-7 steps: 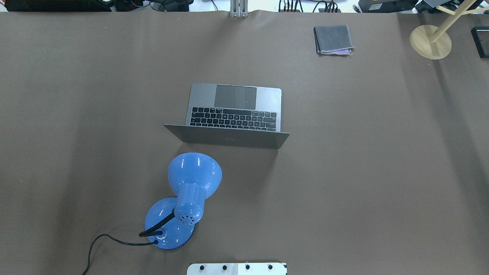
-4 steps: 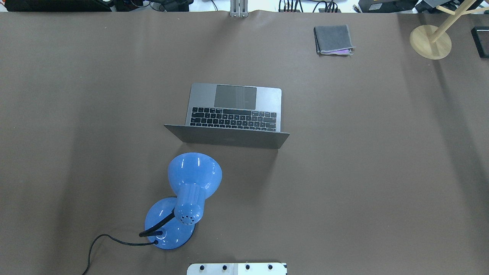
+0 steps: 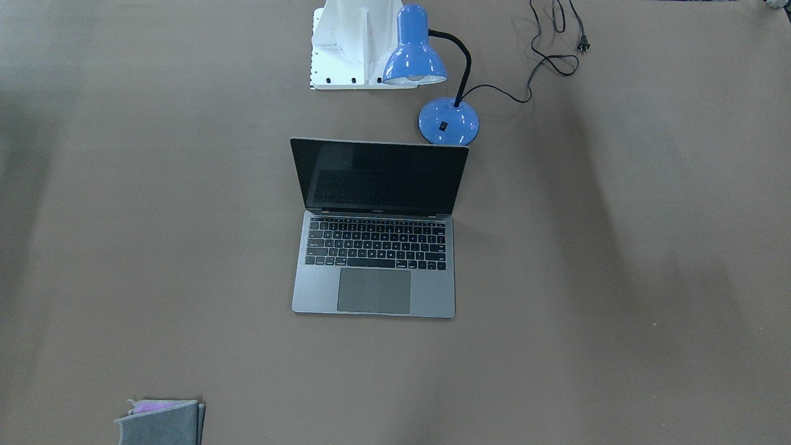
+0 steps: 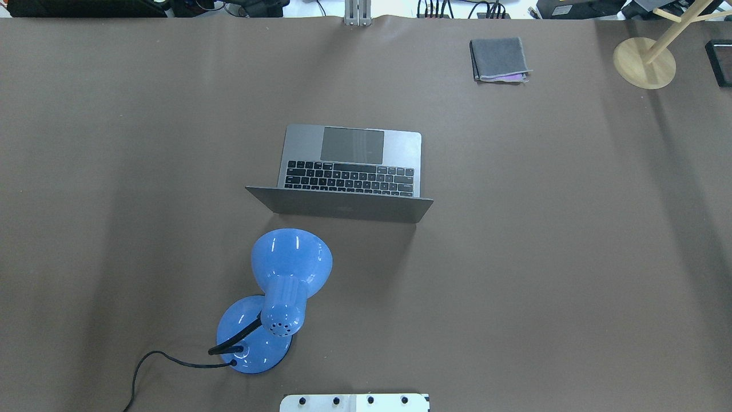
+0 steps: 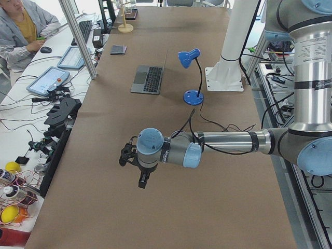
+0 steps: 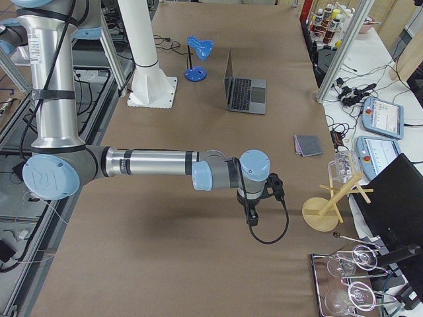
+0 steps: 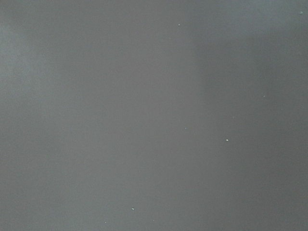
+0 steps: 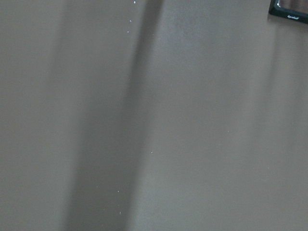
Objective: Close laptop
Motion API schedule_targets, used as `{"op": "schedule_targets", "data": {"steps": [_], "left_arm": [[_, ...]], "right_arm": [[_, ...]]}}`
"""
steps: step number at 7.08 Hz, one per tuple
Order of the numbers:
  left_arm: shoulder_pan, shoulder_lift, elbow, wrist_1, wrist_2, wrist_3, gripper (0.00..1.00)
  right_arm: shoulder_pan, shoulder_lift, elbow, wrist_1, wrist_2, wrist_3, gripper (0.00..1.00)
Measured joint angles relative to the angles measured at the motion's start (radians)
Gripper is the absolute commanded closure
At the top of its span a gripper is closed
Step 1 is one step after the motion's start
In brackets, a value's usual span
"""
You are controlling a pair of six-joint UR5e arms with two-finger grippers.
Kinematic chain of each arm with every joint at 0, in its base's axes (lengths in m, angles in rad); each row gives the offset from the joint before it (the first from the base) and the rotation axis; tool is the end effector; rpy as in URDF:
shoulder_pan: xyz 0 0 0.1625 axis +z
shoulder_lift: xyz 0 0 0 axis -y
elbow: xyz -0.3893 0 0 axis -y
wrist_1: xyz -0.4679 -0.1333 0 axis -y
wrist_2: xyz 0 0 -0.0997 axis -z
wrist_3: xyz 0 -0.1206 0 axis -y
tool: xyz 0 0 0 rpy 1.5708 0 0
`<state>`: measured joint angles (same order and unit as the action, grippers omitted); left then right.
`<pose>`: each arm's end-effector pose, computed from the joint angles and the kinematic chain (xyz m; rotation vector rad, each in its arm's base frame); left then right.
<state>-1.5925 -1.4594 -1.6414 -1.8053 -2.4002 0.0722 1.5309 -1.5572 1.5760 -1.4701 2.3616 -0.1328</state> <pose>-0.0560 -0.5367 0.6292 0.2212 0.8176 0.1278 0.0243 -0.5836 0.6153 0.1500 -0.7852 -0.2107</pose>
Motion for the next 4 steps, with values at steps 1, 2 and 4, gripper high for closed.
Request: {"op": "schedule_targets", "data": {"steps": [1,2,4], "left_arm": [[0.0,-0.001,-0.001,0.0,-0.001,0.0,0.03],[0.0,-0.001,-0.003,0.0,-0.002,0.004,0.03],[0.004,0.001,-0.008,0.005,-0.003,0.008,0.02]], "right_arm": [[0.0,-0.002,0.0,0.0,0.001,0.0,0.0],[0.0,-0.002,0.001,0.0,0.002,0.001,0.0],[0.0,-0.003,0.001,0.0,0.001,0.001,0.0]]}}
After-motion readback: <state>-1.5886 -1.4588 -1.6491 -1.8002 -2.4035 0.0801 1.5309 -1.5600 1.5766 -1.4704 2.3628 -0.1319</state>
